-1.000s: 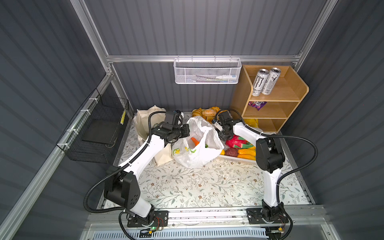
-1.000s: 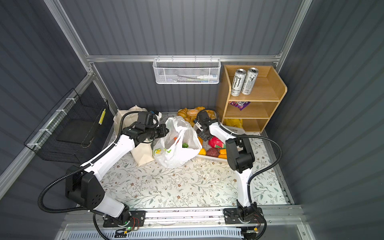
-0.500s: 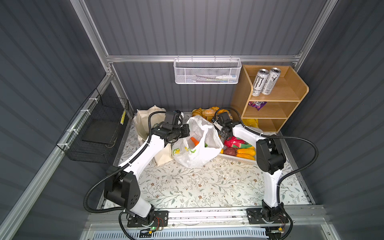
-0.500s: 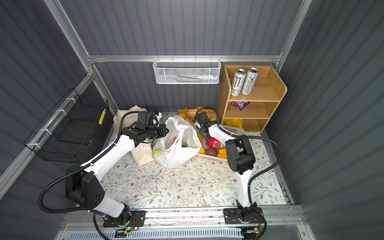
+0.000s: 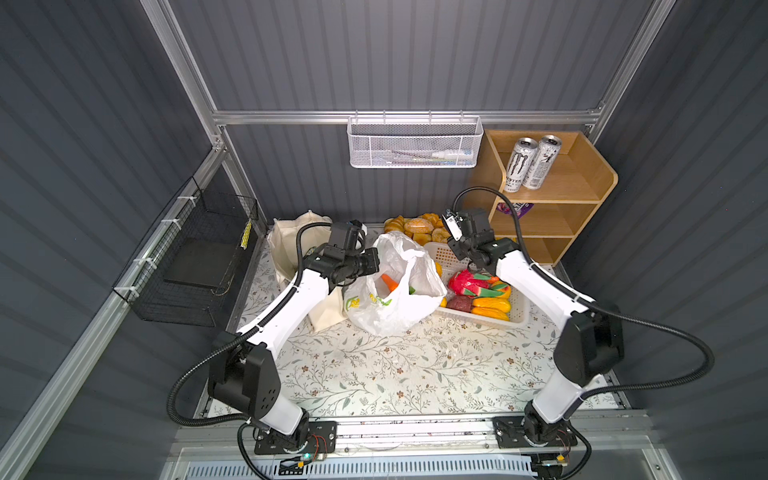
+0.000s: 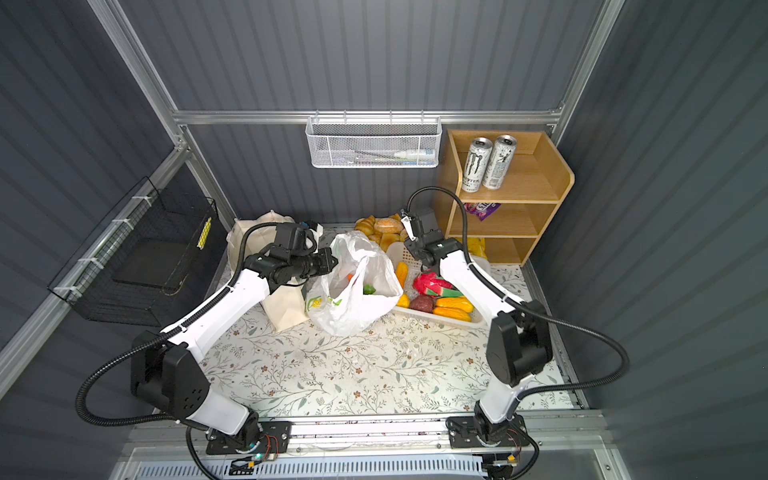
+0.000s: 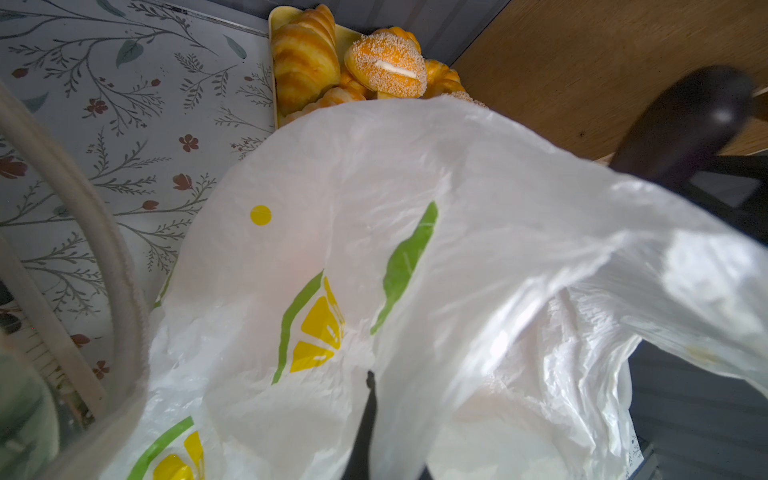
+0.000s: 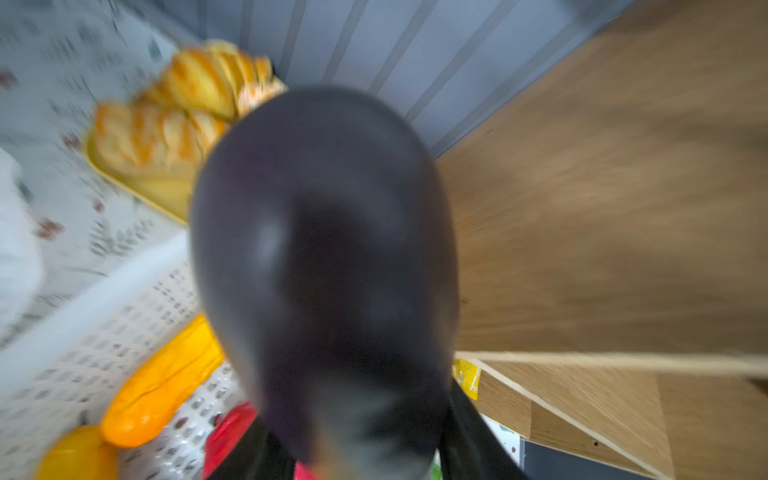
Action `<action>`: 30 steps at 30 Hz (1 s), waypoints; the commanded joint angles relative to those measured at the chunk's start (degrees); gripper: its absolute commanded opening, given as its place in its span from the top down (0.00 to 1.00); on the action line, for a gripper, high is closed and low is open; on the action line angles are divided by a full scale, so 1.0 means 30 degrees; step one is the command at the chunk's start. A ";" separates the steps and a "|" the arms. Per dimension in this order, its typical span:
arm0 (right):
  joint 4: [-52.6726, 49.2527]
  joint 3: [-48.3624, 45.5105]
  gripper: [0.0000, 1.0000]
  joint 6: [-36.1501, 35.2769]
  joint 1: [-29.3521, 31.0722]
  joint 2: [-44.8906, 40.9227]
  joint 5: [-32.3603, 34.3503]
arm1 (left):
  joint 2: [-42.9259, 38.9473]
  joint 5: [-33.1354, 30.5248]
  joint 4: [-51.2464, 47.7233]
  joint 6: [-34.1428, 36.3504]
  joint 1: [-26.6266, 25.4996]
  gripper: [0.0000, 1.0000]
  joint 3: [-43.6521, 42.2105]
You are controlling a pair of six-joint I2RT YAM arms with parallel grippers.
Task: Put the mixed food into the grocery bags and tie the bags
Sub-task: 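Reach into the white basket and grasp the purple eggplant with the right gripper, then carry the eggplant with the right gripper into the plastic bag mouth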
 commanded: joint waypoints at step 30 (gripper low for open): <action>0.6449 -0.8946 0.60 1.7327 0.1328 -1.1481 -1.5025 | 0.0306 0.1120 0.0552 -0.0222 0.0067 1.00 0.0431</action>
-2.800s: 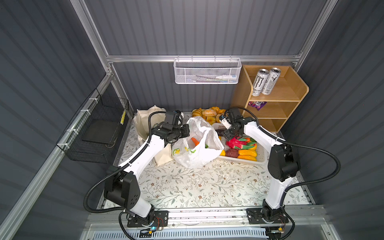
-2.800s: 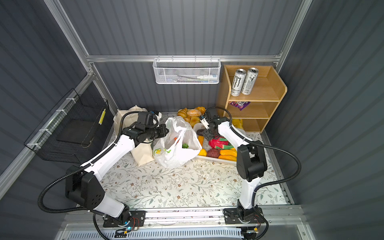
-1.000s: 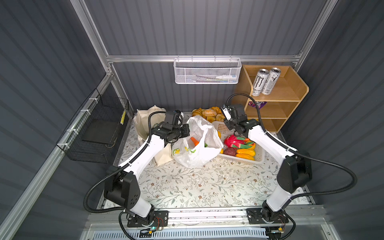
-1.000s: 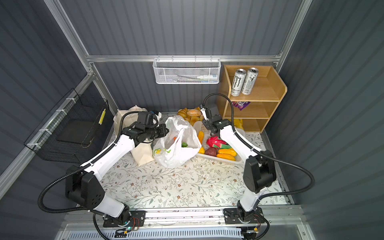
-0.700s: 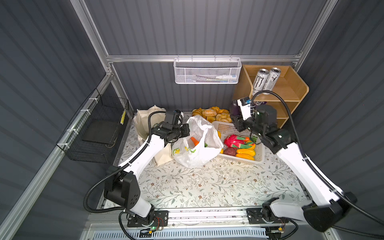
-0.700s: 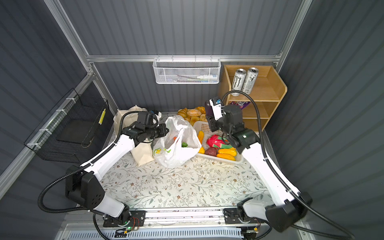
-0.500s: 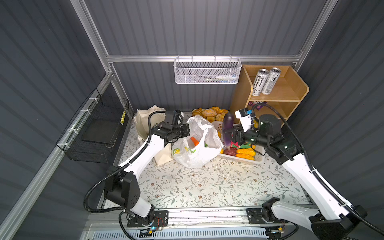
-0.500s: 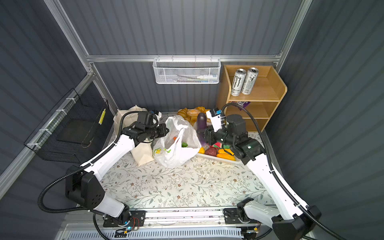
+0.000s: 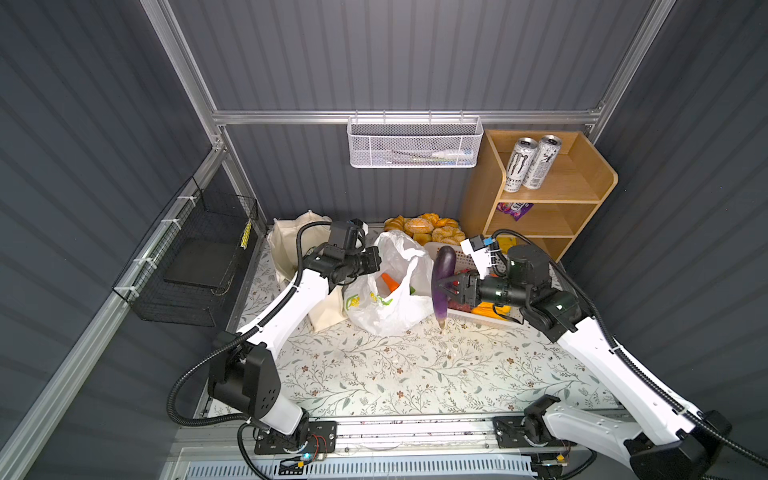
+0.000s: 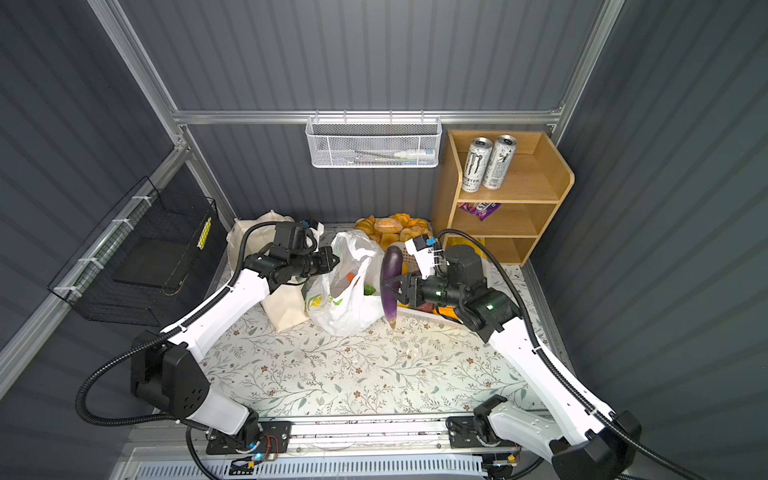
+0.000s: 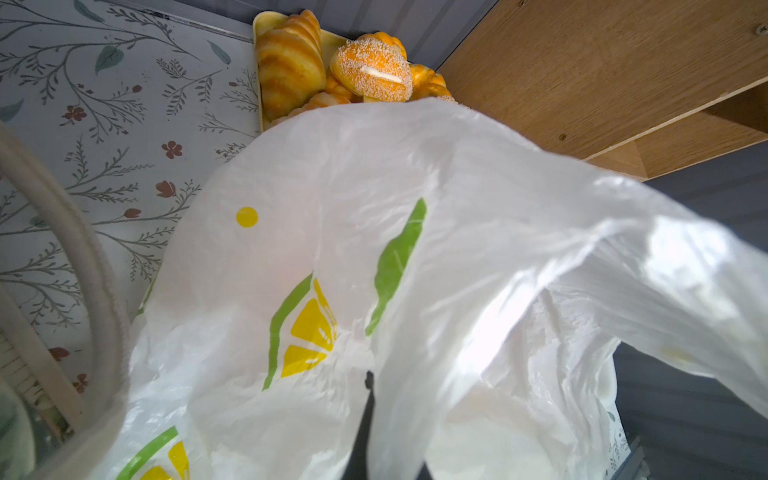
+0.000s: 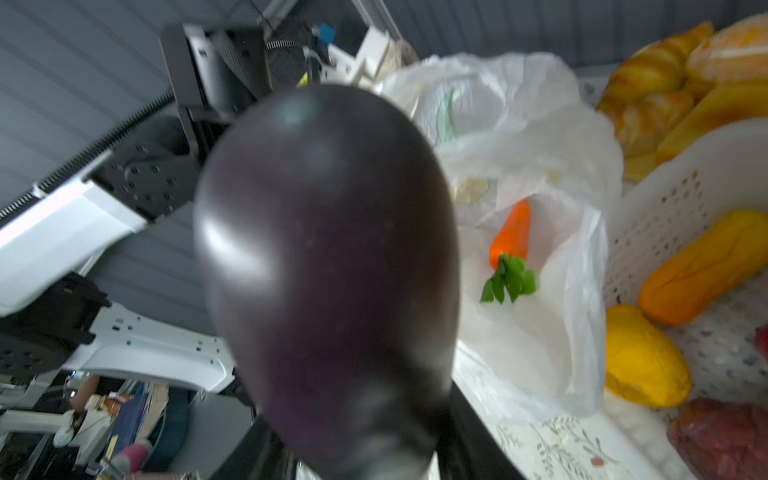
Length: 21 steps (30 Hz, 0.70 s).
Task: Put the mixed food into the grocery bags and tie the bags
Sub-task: 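Carry the eggplant with the right gripper into the plastic bag mouth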
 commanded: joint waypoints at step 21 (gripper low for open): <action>1.9623 -0.6170 0.58 -0.0832 0.4121 0.5663 1.1957 | 0.0508 0.0782 0.0344 -0.0823 0.0062 1.00 0.0534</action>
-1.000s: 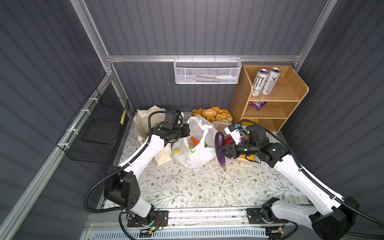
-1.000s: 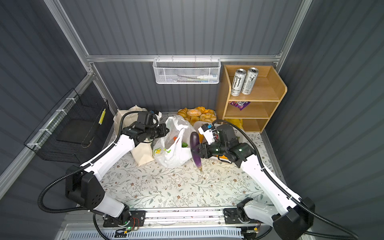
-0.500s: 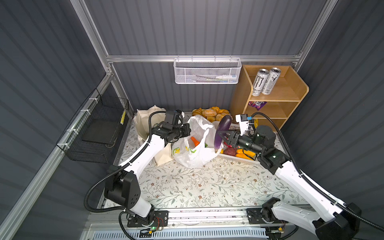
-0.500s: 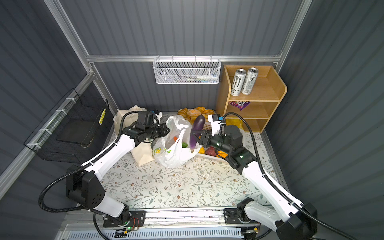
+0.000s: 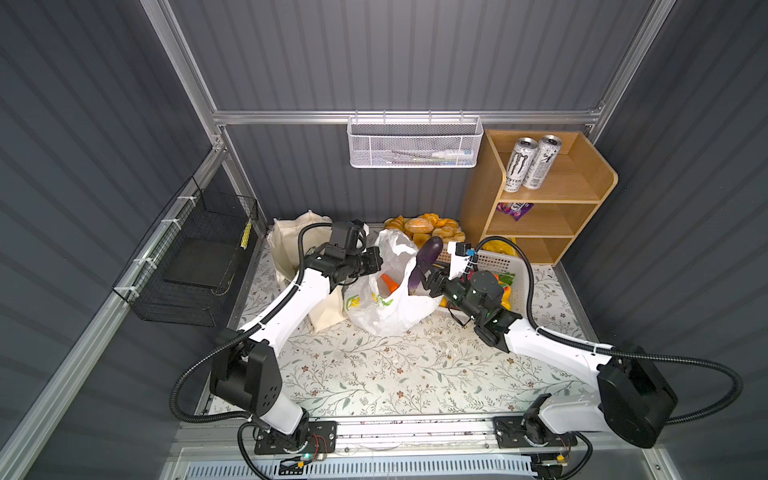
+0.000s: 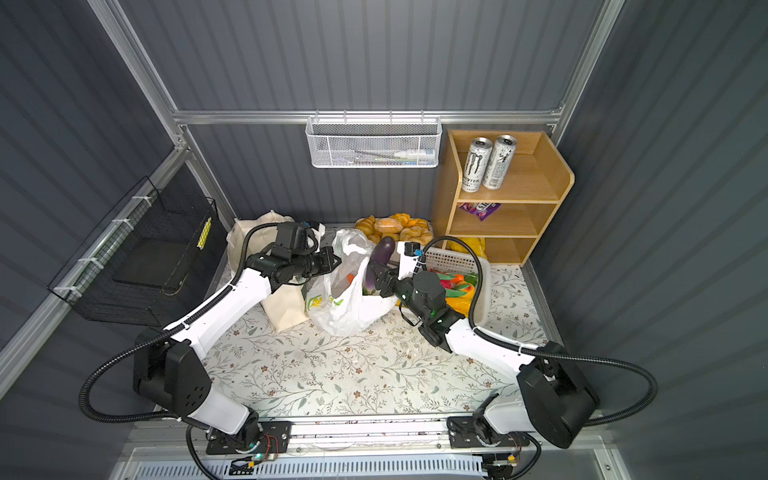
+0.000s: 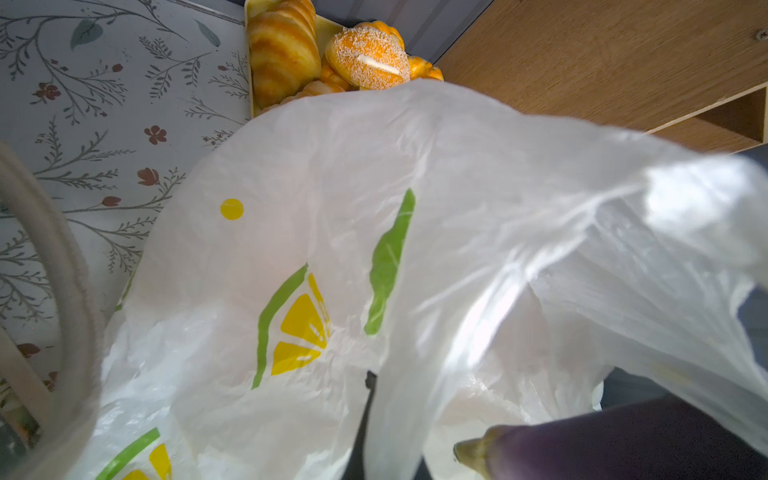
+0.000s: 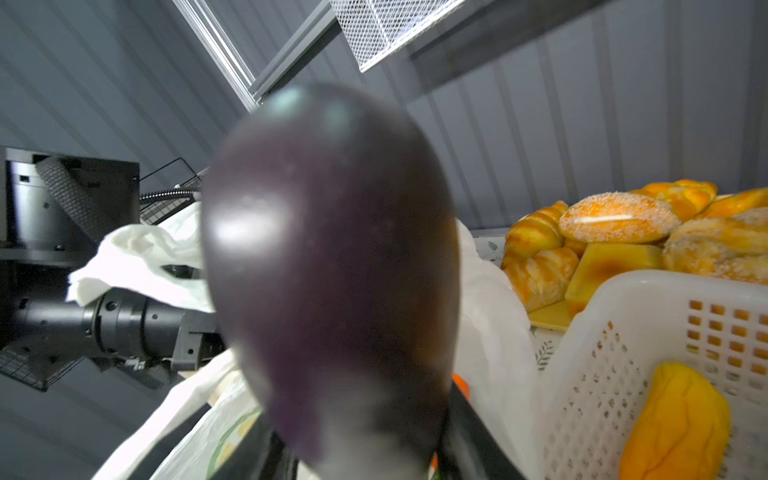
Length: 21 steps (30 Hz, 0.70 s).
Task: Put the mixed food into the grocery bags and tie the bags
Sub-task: 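Carry the eggplant with the right gripper into the plastic bag mouth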
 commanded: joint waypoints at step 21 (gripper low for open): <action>-1.5845 0.5296 0.17 -0.6649 0.0374 -0.4073 -0.3045 | 0.0060 0.0064 0.0054 -0.0217 0.0062 1.00 0.0952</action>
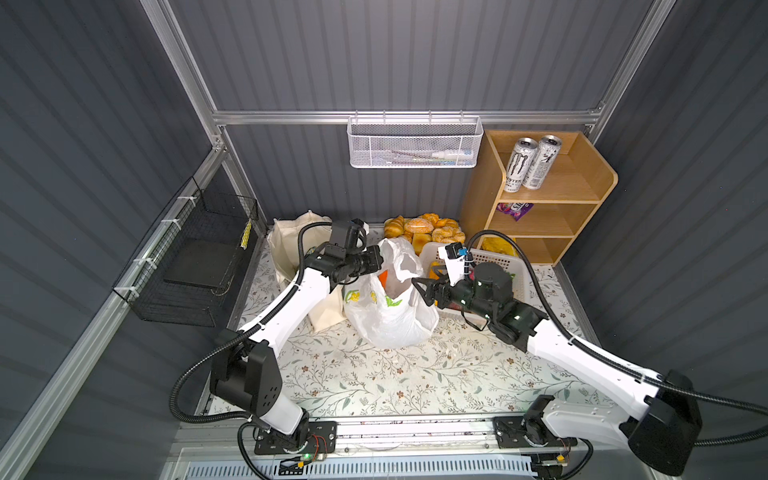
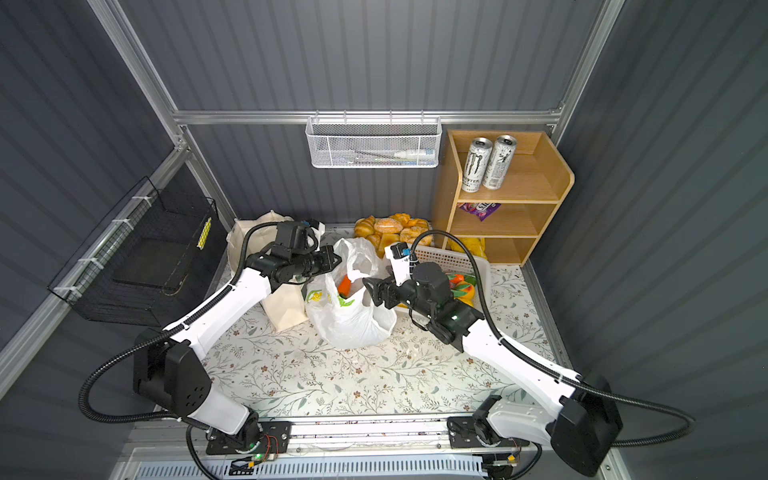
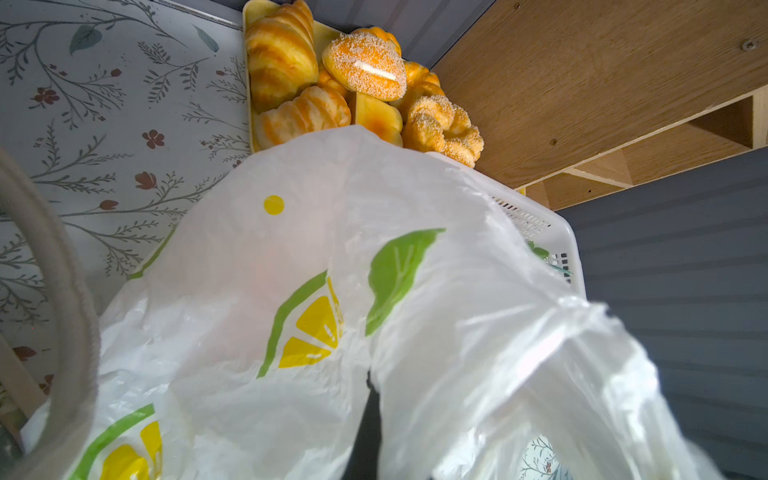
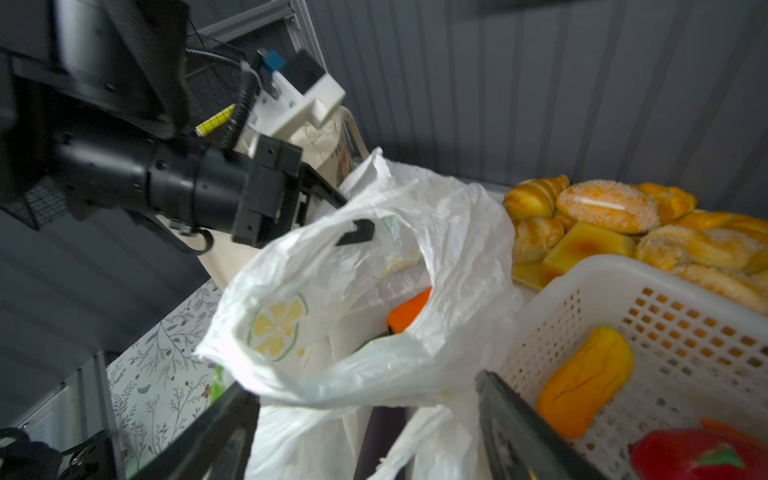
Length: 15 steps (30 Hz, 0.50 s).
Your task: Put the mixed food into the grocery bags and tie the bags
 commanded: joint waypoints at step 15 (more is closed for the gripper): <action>-0.6018 0.5022 0.14 -0.3786 0.0742 0.3047 -0.2310 | -0.0025 0.0053 -0.0065 0.0056 0.0062 1.00 0.0691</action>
